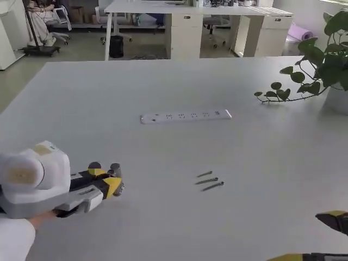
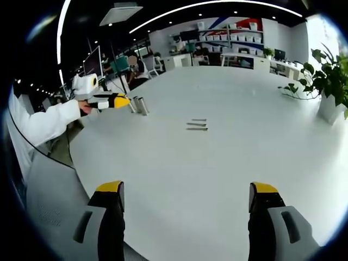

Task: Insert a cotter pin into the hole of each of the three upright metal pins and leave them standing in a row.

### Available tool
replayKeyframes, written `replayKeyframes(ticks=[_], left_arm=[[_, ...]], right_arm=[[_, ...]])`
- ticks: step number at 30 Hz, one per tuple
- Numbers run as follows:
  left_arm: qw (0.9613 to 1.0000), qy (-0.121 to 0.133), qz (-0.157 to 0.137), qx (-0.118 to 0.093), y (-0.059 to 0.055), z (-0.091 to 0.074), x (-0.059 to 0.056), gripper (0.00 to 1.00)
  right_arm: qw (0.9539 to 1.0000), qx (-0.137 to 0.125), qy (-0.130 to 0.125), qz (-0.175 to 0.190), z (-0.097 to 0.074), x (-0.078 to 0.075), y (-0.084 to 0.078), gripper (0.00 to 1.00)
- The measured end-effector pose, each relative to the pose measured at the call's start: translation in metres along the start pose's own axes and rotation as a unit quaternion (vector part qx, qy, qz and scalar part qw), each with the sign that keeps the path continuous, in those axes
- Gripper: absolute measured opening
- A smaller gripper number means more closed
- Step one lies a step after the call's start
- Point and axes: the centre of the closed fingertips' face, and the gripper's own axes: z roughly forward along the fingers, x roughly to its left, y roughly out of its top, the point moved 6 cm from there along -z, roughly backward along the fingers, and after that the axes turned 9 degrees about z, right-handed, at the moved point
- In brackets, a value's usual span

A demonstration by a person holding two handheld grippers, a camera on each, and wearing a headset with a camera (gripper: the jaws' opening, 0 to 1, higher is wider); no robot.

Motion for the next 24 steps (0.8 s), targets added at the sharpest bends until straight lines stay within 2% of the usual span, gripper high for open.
replayKeyframes(ticks=[4,9,12,14,15,18,24], left_arm=[[0.9987,-0.037,0.03,-0.019,0.017,-0.006,-0.014,0.06],[0.9967,-0.064,0.043,-0.022,0.024,-0.007,-0.031,0.07],[0.9966,-0.072,0.033,-0.022,0.022,-0.005,-0.042,0.07],[0.9966,-0.07,0.042,-0.014,0.019,-0.003,-0.05,0.07],[0.9968,-0.071,0.036,-0.007,0.016,-0.001,-0.054,0.07],[0.9973,-0.072,0.01,-0.01,0.011,0.003,-0.064,0.07],[0.997,-0.075,0.014,0.013,0.0,0.012,-0.082,0.07]], right_arm=[[1.0,-0.003,0.003,-0.002,0.001,0.002,0.0,0.93],[1.0,-0.003,0.006,-0.006,0.0,0.005,-0.001,0.93],[0.9999,-0.006,0.007,-0.006,-0.003,0.006,-0.001,0.93],[1.0,-0.007,0.006,-0.004,-0.004,0.005,-0.002,0.93],[1.0,-0.008,0.005,-0.002,-0.004,0.005,-0.002,0.93],[0.9999,-0.009,0.004,-0.001,-0.005,0.004,-0.002,0.93],[0.9998,-0.016,0.007,-0.002,-0.007,0.005,0.0,0.93]])
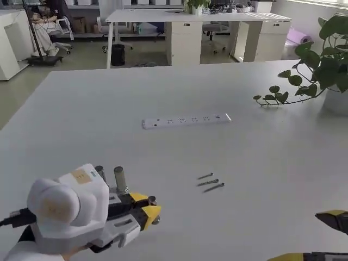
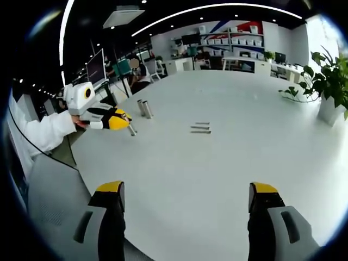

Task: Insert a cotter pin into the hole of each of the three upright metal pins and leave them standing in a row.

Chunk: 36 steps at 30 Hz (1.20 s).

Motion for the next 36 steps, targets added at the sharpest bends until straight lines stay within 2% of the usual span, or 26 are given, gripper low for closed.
replayKeyframes(ticks=[3,5,9,10,14,17,22,24,26,31,36], left_arm=[[0.9999,-0.006,0.004,0.011,-0.004,0.004,-0.005,0.07],[0.9999,-0.005,0.0,0.01,-0.005,0.005,-0.007,0.07],[0.9998,0.008,-0.002,0.019,-0.008,0.009,-0.009,0.07],[0.9997,0.009,0.005,0.022,-0.01,0.01,-0.01,0.07],[0.9997,0.012,-0.001,0.022,-0.012,0.012,-0.012,0.07],[0.9994,0.017,0.001,0.03,-0.016,0.015,-0.013,0.07],[0.9991,0.017,-0.022,0.032,-0.018,0.017,-0.013,0.07],[0.999,0.022,-0.023,0.031,-0.019,0.017,-0.012,0.07],[0.9985,0.027,-0.035,0.033,-0.02,0.016,-0.011,0.07],[0.9978,0.039,-0.03,0.043,-0.024,0.016,-0.011,0.07],[0.997,0.05,-0.041,0.042,-0.023,0.017,-0.011,0.07]], right_arm=[[1.0,0.001,0.001,-0.001,0.0,0.001,0.0,0.93],[1.0,0.001,0.003,-0.002,0.0,0.001,0.0,0.93],[1.0,0.003,0.002,0.0,0.0,0.0,-0.002,0.93],[1.0,0.005,0.002,0.0,0.0,0.0,-0.002,0.93],[1.0,0.007,0.002,-0.001,0.0,0.001,-0.002,0.93],[1.0,0.008,0.003,-0.001,0.001,0.002,-0.002,0.93],[0.9999,0.009,0.008,-0.004,0.003,0.004,0.0,0.93],[0.9999,0.01,0.009,-0.004,0.004,0.005,0.0,0.93],[0.9999,0.011,0.01,-0.004,0.005,0.005,-0.001,0.93],[0.9999,0.013,0.01,0.0,0.006,0.005,-0.002,0.93],[0.9999,0.009,0.011,-0.005,0.004,0.006,0.0,0.93]])
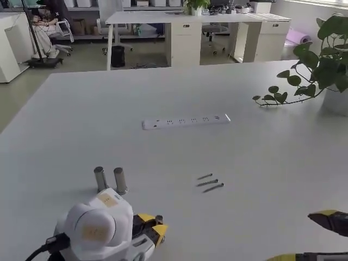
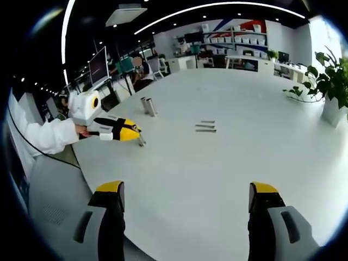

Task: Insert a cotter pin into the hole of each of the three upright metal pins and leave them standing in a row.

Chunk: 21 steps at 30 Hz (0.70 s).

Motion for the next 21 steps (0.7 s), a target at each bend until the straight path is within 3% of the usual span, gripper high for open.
replayKeyframes(ticks=[8,9,10,12,16,21], left_arm=[[0.9999,0.004,0.015,0.004,-0.002,0.001,-0.002,0.11],[0.9993,-0.001,0.003,0.038,-0.009,0.0,-0.003,0.17],[0.9987,-0.002,-0.004,0.05,-0.012,0.0,-0.003,0.24],[0.9991,-0.002,0.004,0.042,-0.013,0.0,-0.003,0.38],[0.9992,-0.017,-0.017,0.031,-0.012,-0.013,0.0,0.49],[0.9977,-0.044,-0.049,-0.019,-0.006,-0.036,0.002,0.88]], right_arm=[[1.0,0.003,0.005,-0.002,0.003,0.005,-0.002,0.93],[1.0,0.005,0.007,-0.004,0.004,0.006,-0.003,0.93],[0.9999,0.006,0.008,-0.006,0.004,0.007,-0.003,0.93],[0.9999,0.007,0.01,-0.007,0.004,0.008,-0.003,0.93],[0.9999,0.007,0.009,-0.01,0.003,0.007,-0.003,0.93],[0.9999,0.005,0.008,-0.008,0.001,0.007,-0.003,0.93]])
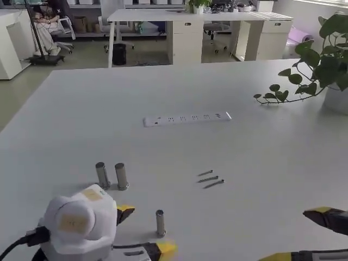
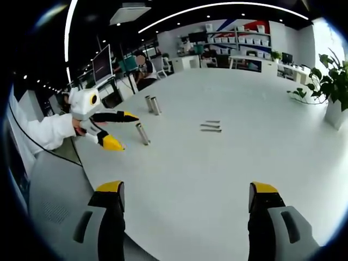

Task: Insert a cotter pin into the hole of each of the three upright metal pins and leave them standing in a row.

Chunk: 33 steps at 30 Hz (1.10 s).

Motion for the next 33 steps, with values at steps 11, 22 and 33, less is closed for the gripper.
replayKeyframes(ticks=[11,22,33], left_arm=[[0.9995,-0.028,-0.01,-0.006,-0.005,-0.037,-0.003,0.99],[0.9992,-0.033,-0.021,-0.009,-0.006,-0.045,-0.012,0.99],[0.9991,-0.02,-0.036,-0.012,-0.012,-0.059,-0.018,0.99]], right_arm=[[0.9999,0.003,0.007,-0.006,0.003,0.005,0.001,0.93],[0.9986,0.006,-0.004,-0.052,-0.008,-0.002,0.021,0.9],[0.9842,0.038,0.016,-0.172,-0.004,-0.011,0.072,0.85]])
